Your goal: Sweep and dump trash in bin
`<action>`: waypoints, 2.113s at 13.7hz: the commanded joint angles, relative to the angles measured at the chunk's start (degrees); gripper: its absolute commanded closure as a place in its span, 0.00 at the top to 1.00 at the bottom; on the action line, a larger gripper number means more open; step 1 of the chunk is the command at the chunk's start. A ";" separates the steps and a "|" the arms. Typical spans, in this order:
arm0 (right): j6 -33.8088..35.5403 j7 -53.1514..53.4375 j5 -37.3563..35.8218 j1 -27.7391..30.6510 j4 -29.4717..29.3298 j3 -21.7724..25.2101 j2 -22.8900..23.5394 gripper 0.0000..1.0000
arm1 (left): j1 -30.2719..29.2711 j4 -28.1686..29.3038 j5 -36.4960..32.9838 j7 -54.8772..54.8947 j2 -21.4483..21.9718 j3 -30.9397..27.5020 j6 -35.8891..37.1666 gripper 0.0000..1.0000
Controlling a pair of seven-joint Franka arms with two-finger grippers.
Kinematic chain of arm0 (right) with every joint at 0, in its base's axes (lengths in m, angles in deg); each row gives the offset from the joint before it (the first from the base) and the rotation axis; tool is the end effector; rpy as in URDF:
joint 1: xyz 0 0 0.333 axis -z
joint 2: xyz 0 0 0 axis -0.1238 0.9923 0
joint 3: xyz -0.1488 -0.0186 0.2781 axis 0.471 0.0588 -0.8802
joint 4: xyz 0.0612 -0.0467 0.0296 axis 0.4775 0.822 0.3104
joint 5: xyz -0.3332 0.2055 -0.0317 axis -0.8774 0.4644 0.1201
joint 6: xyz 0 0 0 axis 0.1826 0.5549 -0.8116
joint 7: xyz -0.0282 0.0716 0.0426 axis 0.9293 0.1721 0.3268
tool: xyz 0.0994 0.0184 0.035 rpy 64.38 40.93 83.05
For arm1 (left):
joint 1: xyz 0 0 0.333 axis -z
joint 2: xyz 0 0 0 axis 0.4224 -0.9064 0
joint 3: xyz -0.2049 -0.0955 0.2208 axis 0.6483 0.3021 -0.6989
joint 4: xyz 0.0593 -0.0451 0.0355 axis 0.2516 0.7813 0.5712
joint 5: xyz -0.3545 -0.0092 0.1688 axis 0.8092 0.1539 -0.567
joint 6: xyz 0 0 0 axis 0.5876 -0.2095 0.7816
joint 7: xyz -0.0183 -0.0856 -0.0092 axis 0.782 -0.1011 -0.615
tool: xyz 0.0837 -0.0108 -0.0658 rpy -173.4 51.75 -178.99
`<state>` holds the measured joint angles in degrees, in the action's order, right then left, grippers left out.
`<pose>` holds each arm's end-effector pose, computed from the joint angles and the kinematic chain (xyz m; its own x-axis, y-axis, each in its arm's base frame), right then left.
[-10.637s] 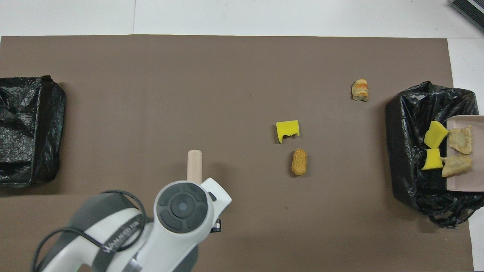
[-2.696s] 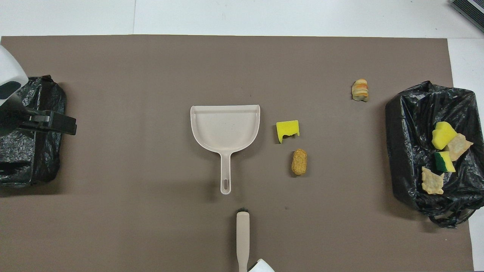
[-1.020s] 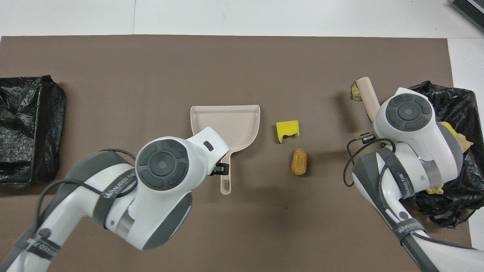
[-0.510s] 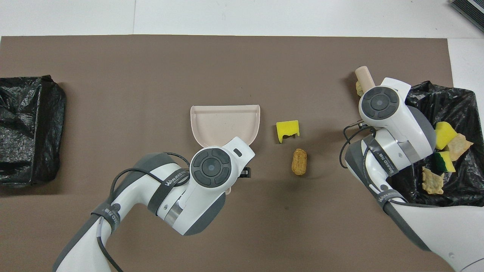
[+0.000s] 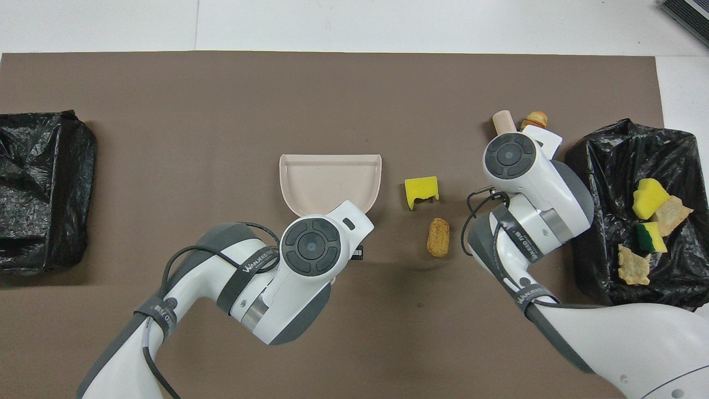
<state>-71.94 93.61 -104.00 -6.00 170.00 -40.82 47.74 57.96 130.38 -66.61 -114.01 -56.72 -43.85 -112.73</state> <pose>0.5947 0.1100 0.3110 0.9793 0.1756 -0.1002 0.2021 -0.8659 0.4576 0.4388 -0.3918 0.3594 0.9936 -0.1116 0.0151 -0.1118 -0.9937 0.0122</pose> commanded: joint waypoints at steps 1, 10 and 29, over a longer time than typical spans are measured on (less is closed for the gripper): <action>5.12 0.51 4.21 -1.83 -1.68 -0.46 -2.43 0.00 | 0.52 -0.30 -3.75 2.84 1.73 -1.15 0.63 0.03; 3.65 -0.20 -8.51 4.32 -4.15 0.42 0.11 0.00 | -0.89 0.22 -4.38 43.89 6.75 -1.50 11.89 0.00; 14.09 0.09 17.74 1.25 -7.75 -3.27 -3.83 0.00 | 1.92 3.21 -3.59 61.75 7.45 -1.06 15.31 0.00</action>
<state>-61.24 97.39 -89.78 -5.49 163.49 -43.58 47.02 59.81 132.84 -70.12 -53.43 -49.66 -44.51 -97.76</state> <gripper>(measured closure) 0.740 0.687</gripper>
